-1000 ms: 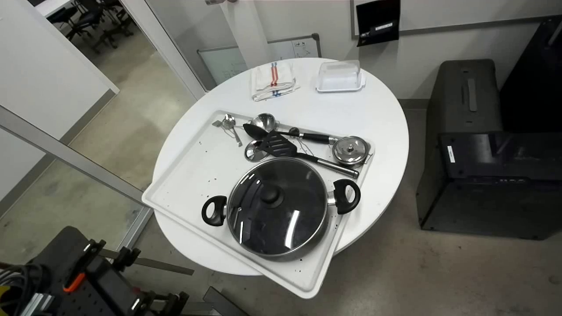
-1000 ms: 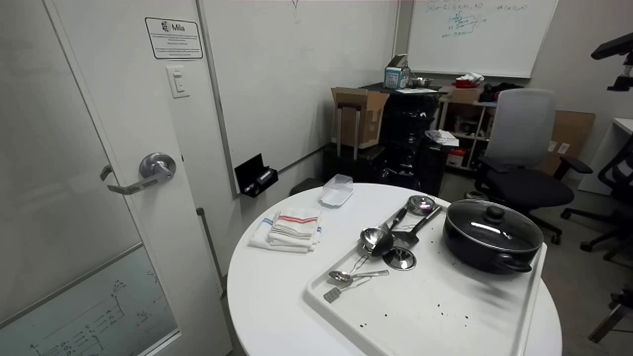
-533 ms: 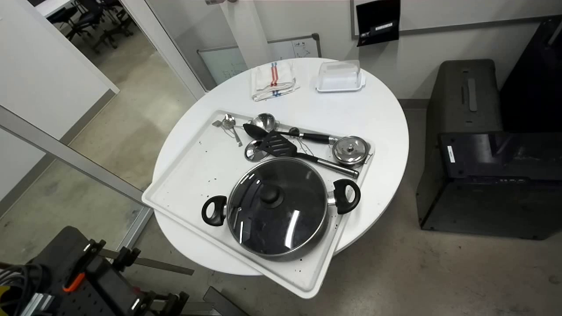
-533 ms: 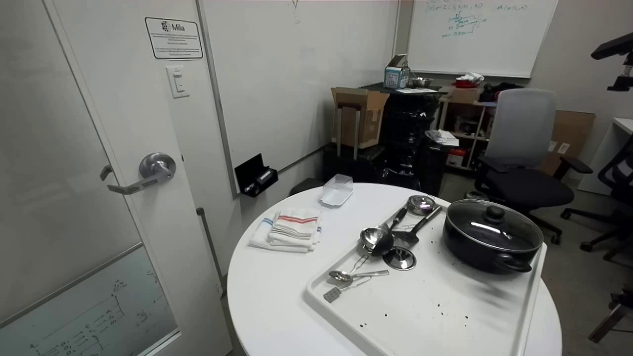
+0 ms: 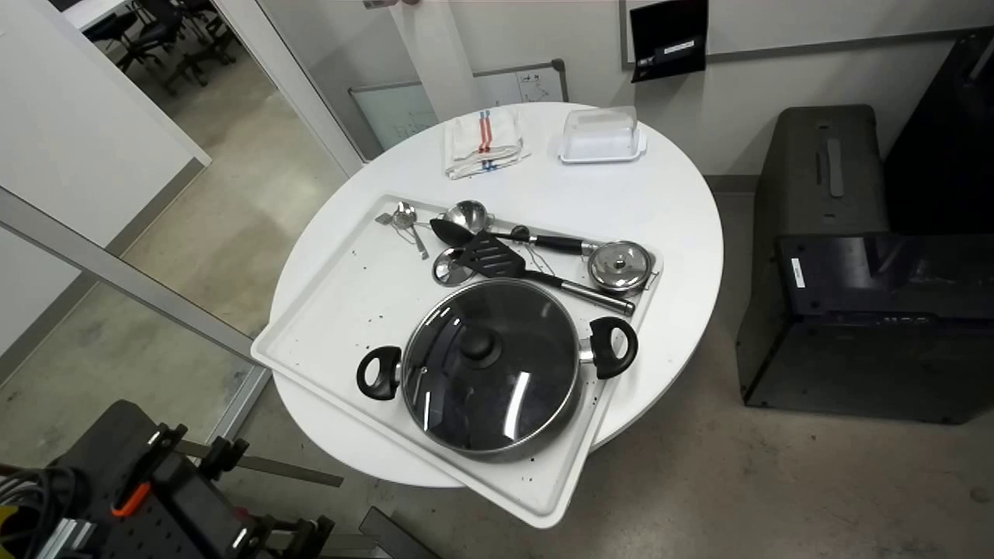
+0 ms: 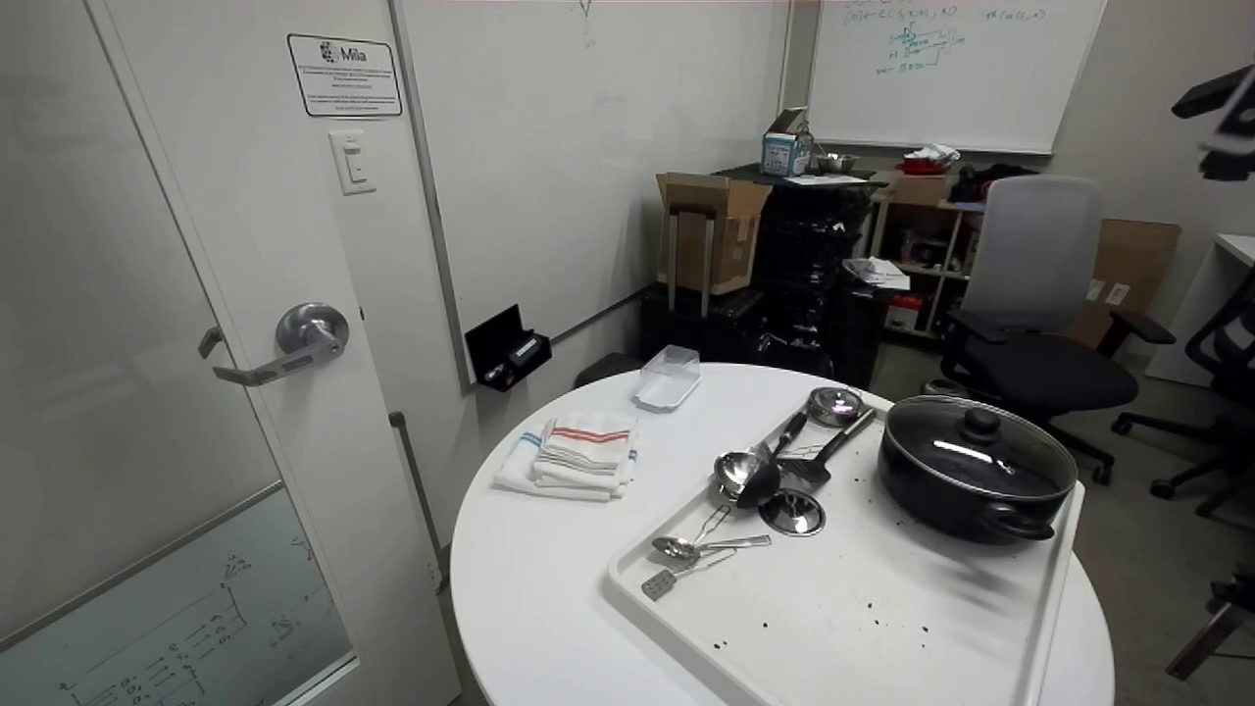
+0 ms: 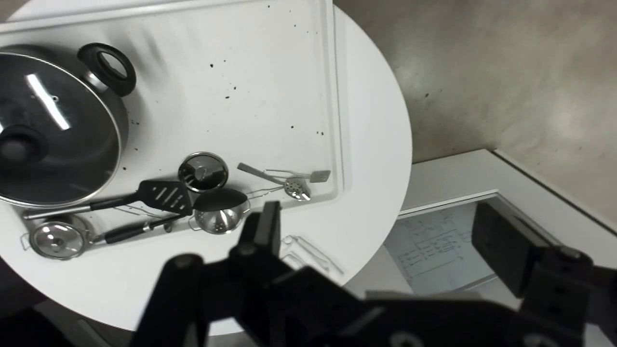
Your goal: Pick up the lid from the pot and put it on the table
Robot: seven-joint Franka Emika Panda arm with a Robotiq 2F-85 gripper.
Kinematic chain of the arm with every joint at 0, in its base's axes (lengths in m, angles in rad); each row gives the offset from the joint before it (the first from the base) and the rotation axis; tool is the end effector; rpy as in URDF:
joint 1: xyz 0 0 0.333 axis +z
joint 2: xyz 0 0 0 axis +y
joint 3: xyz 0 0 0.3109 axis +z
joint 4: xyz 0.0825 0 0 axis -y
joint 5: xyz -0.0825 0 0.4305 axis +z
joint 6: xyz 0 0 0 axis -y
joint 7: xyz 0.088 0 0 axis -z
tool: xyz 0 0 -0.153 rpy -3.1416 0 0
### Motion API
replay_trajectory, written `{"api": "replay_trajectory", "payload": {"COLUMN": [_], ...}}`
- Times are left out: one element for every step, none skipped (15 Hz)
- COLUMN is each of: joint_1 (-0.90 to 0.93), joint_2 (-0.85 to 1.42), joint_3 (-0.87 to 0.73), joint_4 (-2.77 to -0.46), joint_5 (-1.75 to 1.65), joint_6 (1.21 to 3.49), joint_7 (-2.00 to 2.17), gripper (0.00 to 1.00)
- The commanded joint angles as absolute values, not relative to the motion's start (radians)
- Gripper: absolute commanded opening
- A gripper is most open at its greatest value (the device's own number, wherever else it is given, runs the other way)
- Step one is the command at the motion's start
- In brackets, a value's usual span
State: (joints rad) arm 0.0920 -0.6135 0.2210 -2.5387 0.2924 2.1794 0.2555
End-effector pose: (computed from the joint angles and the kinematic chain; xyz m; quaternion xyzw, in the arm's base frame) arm 0.4209 0.1538 0.4310 -0.9887 0.0515 -0.1021 0.0964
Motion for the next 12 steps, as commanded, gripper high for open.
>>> {"api": "replay_trajectory", "payload": {"joint_1": [0.031, 0.017, 0.002, -0.011, -0.024, -0.038, -0.050, -0.062, -0.073, -0.085, -0.100, -0.112], "joint_2": [-0.497, -0.470, -0.441, -0.414, -0.385, -0.359, -0.330, -0.304, -0.275, -0.246, -0.216, -0.193], "joint_3": [0.244, 0.247, 0.249, 0.253, 0.255, 0.260, 0.261, 0.260, 0.257, 0.253, 0.248, 0.244], "joint_4": [-2.552, -2.559, -2.567, -2.571, -2.576, -2.578, -2.579, -2.577, -2.574, -2.569, -2.566, -2.563], "joint_5": [0.256, 0.247, 0.238, 0.229, 0.223, 0.212, 0.203, 0.186, 0.168, 0.146, 0.117, 0.087], "joint_6": [2.331, 2.371, 2.411, 2.444, 2.486, 2.514, 2.547, 2.570, 2.598, 2.613, 2.635, 2.649], "joint_7": [0.408, 0.451, 0.497, 0.545, 0.591, 0.644, 0.691, 0.746, 0.801, 0.854, 0.914, 0.975], "gripper": [1.00, 1.00, 1.00, 1.00, 1.00, 1.00, 1.00, 1.00, 1.00, 1.00, 1.00, 1.00]}}
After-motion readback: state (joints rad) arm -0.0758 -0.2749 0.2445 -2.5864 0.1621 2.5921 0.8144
